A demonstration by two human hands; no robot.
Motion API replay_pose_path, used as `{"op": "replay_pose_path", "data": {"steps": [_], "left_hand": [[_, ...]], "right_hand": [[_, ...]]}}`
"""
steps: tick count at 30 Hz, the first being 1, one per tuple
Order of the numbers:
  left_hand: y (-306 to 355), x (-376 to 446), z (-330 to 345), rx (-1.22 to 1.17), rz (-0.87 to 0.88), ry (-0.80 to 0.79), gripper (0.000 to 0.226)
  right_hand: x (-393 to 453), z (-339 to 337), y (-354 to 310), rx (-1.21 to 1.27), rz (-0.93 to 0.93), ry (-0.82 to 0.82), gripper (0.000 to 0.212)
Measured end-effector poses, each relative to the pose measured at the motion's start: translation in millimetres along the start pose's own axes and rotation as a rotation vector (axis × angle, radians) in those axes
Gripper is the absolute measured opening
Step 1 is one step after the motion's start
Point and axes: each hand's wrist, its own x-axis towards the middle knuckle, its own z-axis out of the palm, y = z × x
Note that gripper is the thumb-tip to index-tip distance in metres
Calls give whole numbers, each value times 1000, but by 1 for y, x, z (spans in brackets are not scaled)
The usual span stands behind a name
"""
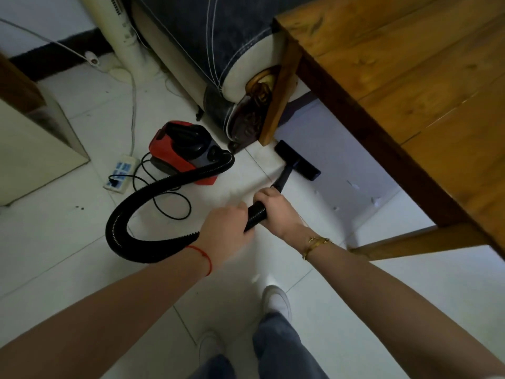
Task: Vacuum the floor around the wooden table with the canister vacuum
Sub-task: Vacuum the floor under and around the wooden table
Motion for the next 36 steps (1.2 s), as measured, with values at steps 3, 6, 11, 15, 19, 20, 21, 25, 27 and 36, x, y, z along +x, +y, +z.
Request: {"op": "replay_pose_path", "data": {"steps": [3, 6, 11, 15, 19, 20, 21, 25, 27, 36], "left_hand": [[10, -11, -30, -15, -4, -85, 27], [19, -24, -54, 1, -7, -135, 27], [26, -47, -81, 33, 5, -201, 28], [23, -66, -96, 29, 12, -258, 27], [20, -76, -102, 88, 50, -285, 29], [20, -75, -102, 101, 65, -287, 30], [20, -72, -102, 110, 76, -288, 31], [27, -49, -98, 113, 89, -275, 27], [34, -34, -96, 108, 94, -268, 27], [82, 36, -85, 37, 67, -293, 29]], "right_hand": [[-16, -21, -17, 48, 33, -54, 18], [-32, -38, -30, 102, 60, -103, 20], [-53, -54, -53, 126, 74, -172, 24], [-67, -53, -73, 161, 82, -195, 25], [-76, -52, -83, 141, 112, -205, 23], [-77, -52, -83, 132, 122, -199, 22], [-77, -53, -82, 124, 133, -188, 21], [-69, -60, -65, 99, 175, -147, 20], [-64, -65, -51, 85, 183, -137, 21], [-42, -98, 25, 77, 227, -142, 24]]}}
